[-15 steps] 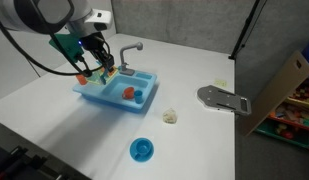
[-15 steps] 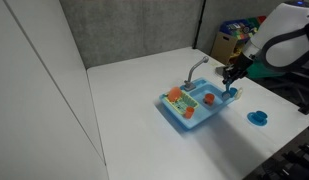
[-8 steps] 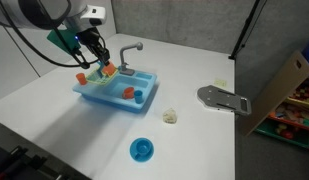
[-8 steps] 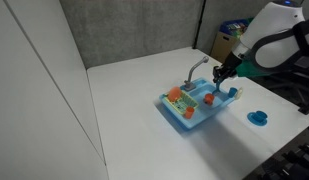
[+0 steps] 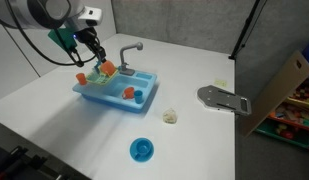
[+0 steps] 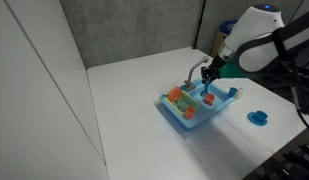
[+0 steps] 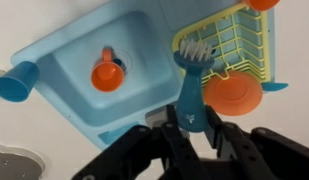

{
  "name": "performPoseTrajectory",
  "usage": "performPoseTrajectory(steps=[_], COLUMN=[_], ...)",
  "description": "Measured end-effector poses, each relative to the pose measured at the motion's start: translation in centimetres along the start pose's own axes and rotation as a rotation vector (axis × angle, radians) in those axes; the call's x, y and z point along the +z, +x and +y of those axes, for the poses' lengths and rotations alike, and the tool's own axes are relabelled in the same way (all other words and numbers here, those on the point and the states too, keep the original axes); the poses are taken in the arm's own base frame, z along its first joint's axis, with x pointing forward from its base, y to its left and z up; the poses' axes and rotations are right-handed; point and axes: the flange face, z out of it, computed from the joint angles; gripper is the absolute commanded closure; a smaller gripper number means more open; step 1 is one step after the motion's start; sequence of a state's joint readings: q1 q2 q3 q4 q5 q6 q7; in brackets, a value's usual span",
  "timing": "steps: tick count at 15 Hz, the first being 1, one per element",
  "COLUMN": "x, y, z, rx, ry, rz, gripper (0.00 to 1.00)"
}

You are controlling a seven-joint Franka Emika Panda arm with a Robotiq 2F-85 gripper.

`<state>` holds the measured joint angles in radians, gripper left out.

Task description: Remove the brush that is in the blue cup which is on the blue saucer plate and put it in the dish drying rack

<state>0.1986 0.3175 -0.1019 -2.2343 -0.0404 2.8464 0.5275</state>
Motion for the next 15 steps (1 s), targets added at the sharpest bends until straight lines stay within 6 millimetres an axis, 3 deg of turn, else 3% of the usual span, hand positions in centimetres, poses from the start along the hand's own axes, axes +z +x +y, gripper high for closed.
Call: performPoseTrajectory(steps=[7,8,11,12,15], x=[3.3,3.4,3.4,3.4,3.5], y=[-0.3,-0.4,-0.8,-0.8,-0.8], z=[1.2,1.2,0.6,0.5,0.5], rx=[0.149,0.158,0.164,0.164,0.167], ry=[-0.052,-0.053,-0.042,-0.040,-0.042], rz=[-0.030,-0.033,-0.040,-0.041,-0.042], gripper=[0.92,0.69,0.69,0.92,0.92])
